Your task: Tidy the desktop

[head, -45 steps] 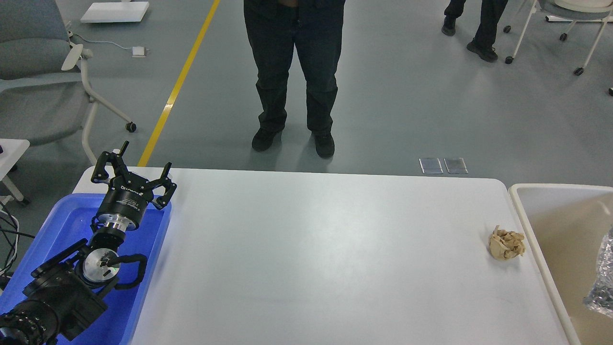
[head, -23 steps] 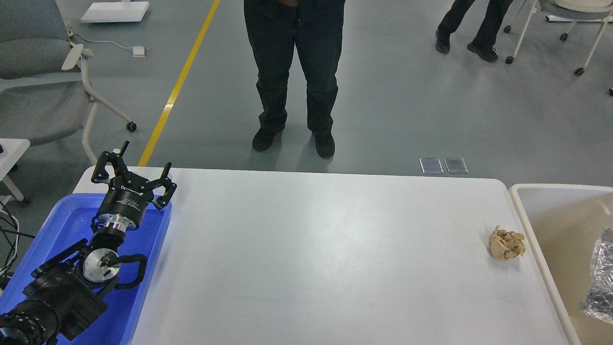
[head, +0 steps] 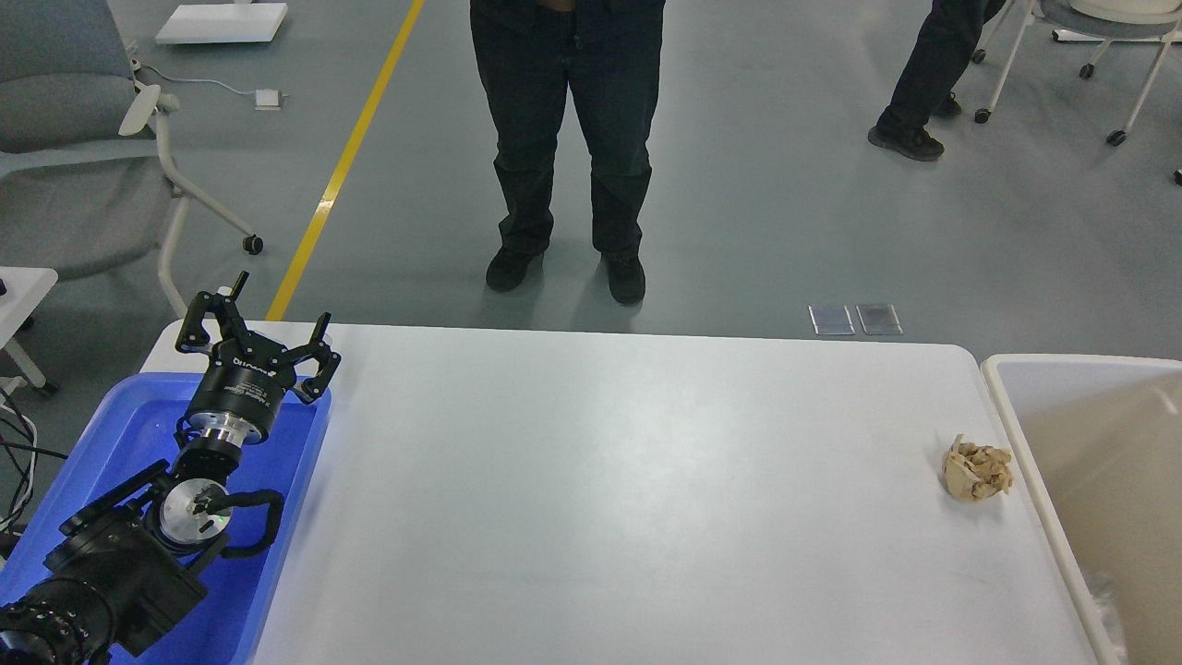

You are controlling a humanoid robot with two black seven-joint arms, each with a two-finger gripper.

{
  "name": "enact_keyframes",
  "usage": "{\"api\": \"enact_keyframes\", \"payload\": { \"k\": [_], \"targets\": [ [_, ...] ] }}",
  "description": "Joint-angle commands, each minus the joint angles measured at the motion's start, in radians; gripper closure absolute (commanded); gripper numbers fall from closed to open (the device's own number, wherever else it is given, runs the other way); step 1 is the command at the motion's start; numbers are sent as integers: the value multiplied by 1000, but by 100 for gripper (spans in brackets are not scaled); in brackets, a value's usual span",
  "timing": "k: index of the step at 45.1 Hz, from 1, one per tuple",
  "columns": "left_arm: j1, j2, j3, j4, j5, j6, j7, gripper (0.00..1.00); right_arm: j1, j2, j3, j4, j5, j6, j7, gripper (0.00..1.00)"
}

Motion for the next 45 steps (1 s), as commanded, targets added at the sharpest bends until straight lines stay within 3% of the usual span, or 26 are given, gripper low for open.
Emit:
{"api": "enact_keyframes", "payload": {
  "k": [1, 9, 18, 25, 36, 45],
  "targets": [
    [0, -1, 1, 0, 0, 0, 0, 0, 49, -23, 237, -1, 6, 53, -5, 0],
    [-1, -1, 1, 0, 0, 0, 0, 0, 138, -84, 517, 4, 7, 133, -14, 0],
    [-1, -1, 1, 0, 0, 0, 0, 0, 277, -147, 805, 15, 59, 211, -59, 0],
    [-1, -1, 1, 0, 0, 0, 0, 0, 348, -178, 923, 51, 191, 323, -64, 0],
    [-1, -1, 1, 0, 0, 0, 0, 0, 397, -219, 1006, 267, 415, 432, -62, 0],
    [-1, -1, 1, 0, 0, 0, 0, 0, 399, -210, 1186, 465, 474, 490, -64, 0]
  ]
}}
